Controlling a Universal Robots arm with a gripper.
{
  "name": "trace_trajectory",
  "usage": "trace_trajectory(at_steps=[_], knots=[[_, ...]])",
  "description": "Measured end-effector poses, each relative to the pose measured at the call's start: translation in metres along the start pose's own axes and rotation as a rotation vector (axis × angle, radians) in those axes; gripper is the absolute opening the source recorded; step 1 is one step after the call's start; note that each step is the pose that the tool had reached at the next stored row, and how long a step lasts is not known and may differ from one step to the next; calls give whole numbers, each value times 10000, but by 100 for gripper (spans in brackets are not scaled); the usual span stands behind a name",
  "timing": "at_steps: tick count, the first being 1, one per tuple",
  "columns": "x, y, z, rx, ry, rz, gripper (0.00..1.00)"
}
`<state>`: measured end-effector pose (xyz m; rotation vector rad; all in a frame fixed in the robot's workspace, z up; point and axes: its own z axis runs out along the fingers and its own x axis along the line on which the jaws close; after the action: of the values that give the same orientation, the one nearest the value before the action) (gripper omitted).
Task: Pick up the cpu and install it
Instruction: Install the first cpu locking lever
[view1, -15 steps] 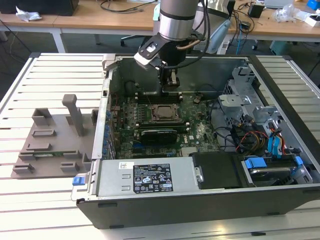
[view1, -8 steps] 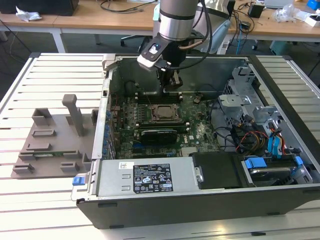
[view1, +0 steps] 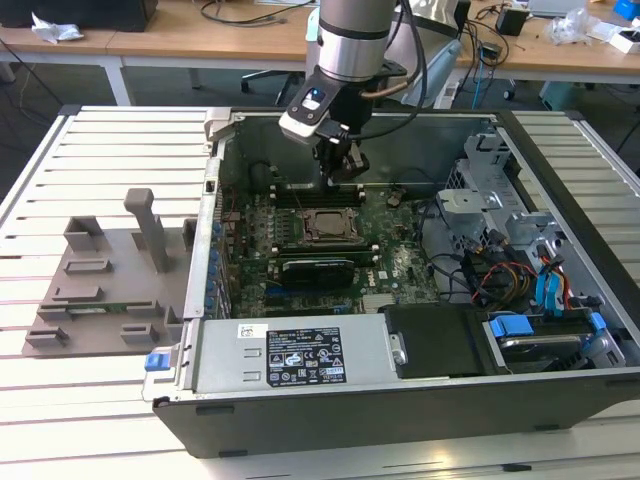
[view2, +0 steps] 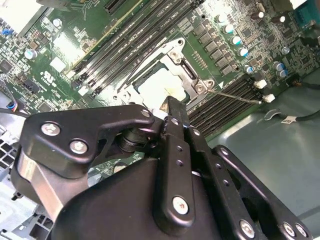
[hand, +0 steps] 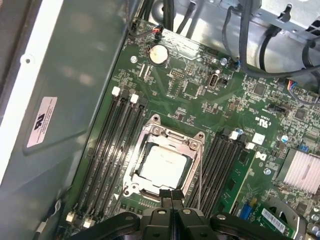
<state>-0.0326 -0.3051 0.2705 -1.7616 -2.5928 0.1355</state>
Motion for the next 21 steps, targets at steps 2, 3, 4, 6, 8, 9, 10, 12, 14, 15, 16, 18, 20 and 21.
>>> trace_trajectory(at_steps=[2,3,4,6,8,9,10,12,14,15,16,18,20,21], knots=[[0,0,0,-4,-6,-84,10],[0,0,0,-6,-10,-139,10],[0,0,0,-8,-14,-187,10],[0,0,0,-16,-26,-346,10],[0,0,0,-20,-33,-441,10],[0,0,0,-22,-36,-483,10],[0,0,0,-25,-40,-543,10],[0,0,0,-29,-47,-633,10],[0,0,0,-35,-57,-774,10],[0,0,0,-37,-60,-816,10],[0,0,0,-40,-66,-895,10],[0,0,0,-53,-87,-1168,10],[0,0,0,-59,-97,-1312,10],[0,0,0,-64,-104,-1414,10]])
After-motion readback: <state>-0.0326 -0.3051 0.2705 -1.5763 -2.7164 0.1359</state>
